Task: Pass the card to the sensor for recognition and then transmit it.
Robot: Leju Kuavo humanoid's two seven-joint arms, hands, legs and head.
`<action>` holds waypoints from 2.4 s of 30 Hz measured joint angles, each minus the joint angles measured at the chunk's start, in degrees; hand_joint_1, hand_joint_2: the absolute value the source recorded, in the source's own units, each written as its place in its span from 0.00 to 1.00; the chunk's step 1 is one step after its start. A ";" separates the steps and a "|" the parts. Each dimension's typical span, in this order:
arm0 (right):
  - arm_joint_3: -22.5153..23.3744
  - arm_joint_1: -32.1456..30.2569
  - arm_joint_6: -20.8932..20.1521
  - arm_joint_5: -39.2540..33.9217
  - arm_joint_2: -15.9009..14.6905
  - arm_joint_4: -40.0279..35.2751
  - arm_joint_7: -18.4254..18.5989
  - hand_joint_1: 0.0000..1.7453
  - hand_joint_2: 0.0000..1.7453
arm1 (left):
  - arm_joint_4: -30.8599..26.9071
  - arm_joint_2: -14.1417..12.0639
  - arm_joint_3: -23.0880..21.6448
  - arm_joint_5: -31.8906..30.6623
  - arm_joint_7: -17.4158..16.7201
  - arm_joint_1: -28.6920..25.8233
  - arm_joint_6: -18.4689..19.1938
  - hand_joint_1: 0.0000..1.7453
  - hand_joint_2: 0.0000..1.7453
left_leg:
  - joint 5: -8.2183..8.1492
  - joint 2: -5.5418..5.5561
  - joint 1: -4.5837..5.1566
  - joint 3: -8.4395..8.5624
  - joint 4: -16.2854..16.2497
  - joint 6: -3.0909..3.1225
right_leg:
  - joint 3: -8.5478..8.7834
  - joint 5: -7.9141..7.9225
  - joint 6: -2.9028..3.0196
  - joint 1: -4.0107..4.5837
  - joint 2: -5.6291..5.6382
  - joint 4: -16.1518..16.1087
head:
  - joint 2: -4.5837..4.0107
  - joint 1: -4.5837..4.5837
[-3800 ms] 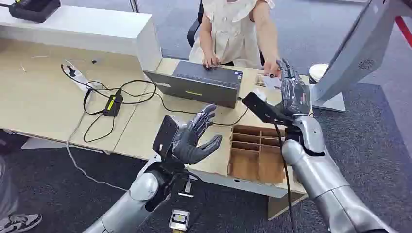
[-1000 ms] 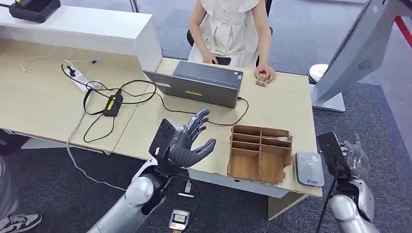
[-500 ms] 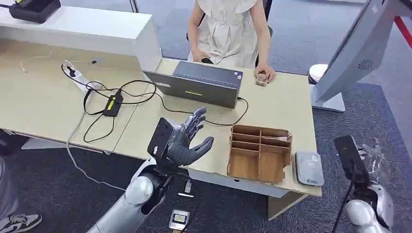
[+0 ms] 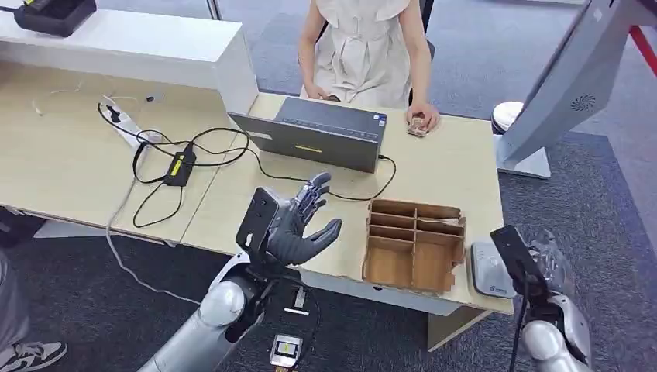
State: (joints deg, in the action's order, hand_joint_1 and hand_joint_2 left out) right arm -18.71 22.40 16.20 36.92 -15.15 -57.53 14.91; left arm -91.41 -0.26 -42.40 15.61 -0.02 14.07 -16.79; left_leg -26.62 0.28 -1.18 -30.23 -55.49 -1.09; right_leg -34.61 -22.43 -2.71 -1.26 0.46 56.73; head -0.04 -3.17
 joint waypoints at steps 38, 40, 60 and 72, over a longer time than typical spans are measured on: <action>-2.97 -0.11 -1.20 -2.99 1.62 3.01 -0.44 1.00 1.00 | -0.33 -0.15 -0.04 -0.70 -1.20 -0.68 0.85 0.00 1.00 | 0.00 0.00 0.00 0.01 0.00 0.00 | 0.00 0.00 0.00 0.00 0.00 0.00 | -0.02 0.02; -3.17 -0.12 -1.20 -3.06 1.70 3.30 -0.35 1.00 1.00 | -0.33 -0.20 -0.04 -0.70 -1.20 -0.70 0.85 0.00 1.00 | 0.00 0.00 0.00 0.01 0.00 0.00 | 0.00 0.00 0.00 0.00 0.00 0.00 | -0.02 0.02; -4.37 -0.05 -1.31 -3.34 2.34 4.52 -0.35 1.00 1.00 | -0.39 -0.33 -0.04 -0.79 -1.62 -0.89 0.87 0.00 1.00 | 0.00 -0.01 0.00 0.09 0.00 0.00 | 0.07 0.00 0.00 0.01 0.00 0.00 | -0.02 0.02; -4.70 0.03 -0.22 -4.00 2.80 4.65 -0.46 1.00 1.00 | -1.60 -1.05 -0.04 -1.22 -2.21 -1.61 0.83 0.00 1.00 | 0.00 0.00 0.00 0.10 0.00 0.00 | 0.09 0.00 0.00 0.01 0.00 0.00 | -0.02 0.02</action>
State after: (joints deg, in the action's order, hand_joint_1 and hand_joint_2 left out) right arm -23.41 22.43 15.98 32.92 -12.35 -52.87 14.45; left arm -93.00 -1.31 -42.45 14.38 -2.23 12.46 -15.96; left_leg -26.62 0.28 -1.18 -30.13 -55.49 -1.09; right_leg -34.52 -22.43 -2.71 -1.25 0.47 56.73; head -0.07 -3.15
